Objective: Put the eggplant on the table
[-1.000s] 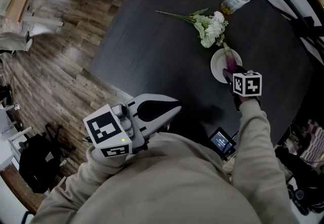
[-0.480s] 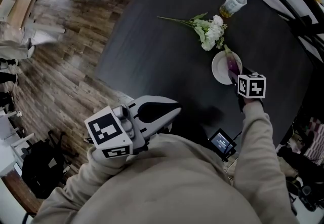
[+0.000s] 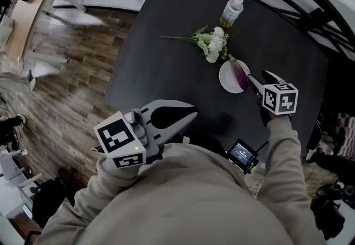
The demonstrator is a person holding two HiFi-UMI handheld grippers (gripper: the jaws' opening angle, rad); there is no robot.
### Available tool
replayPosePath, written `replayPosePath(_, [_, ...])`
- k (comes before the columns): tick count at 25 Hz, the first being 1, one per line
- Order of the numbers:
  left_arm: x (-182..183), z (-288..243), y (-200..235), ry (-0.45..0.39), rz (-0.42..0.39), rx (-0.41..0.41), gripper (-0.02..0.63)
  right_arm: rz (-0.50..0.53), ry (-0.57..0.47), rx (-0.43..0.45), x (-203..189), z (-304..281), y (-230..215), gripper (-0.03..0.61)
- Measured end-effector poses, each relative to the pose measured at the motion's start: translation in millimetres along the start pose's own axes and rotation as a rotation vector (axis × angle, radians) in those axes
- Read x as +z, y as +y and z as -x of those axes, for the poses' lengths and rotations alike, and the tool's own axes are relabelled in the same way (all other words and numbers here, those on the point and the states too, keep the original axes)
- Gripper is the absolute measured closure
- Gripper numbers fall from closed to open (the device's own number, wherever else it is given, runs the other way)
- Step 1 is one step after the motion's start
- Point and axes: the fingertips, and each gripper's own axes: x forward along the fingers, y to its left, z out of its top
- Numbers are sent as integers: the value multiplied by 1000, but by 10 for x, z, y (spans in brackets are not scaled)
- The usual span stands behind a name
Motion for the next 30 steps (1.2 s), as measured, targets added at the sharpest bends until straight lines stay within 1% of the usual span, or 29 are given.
replayPosePath(2, [93,-35,-44,-2,-19,-28,607,-22,-66,17,160,252,57,324])
replayPosePath(5, [230,-111,-135,-9,-46,-82,607,-29,-182,49,405,656,172,378])
replayPosePath(7, [299,-169,-223,-9,-64,-115,607,0,-247,55,506,929,247,470])
replayPosePath(8, [331,-204,-267,-6,-77,-132,607,16,-273,54,539,1060,272,505])
replayPosePath(10, [407,-291,-340,1,-110,-167,607,26,-326,58,604,1304,316,545])
replayPosePath(12, [494,-380,-399,4,-142,-204,607,7,-389,75,671,1547,395,563])
replayPosePath(17, [642,-563,-591,-3,-191,-286,607,-12,-553,111,794,2177,670,563])
replayPosePath(21, [658,-701,-700,6,-201,-339,607,-25,-650,100,839,2583,788,565])
replayPosePath(25, [698,-779,-765,3,-212,-373,607,-33,-684,71,808,2808,811,565])
replayPosePath(30, [743,-817,-779,0,-224,-378,607,-39,-707,61,795,2972,805,565])
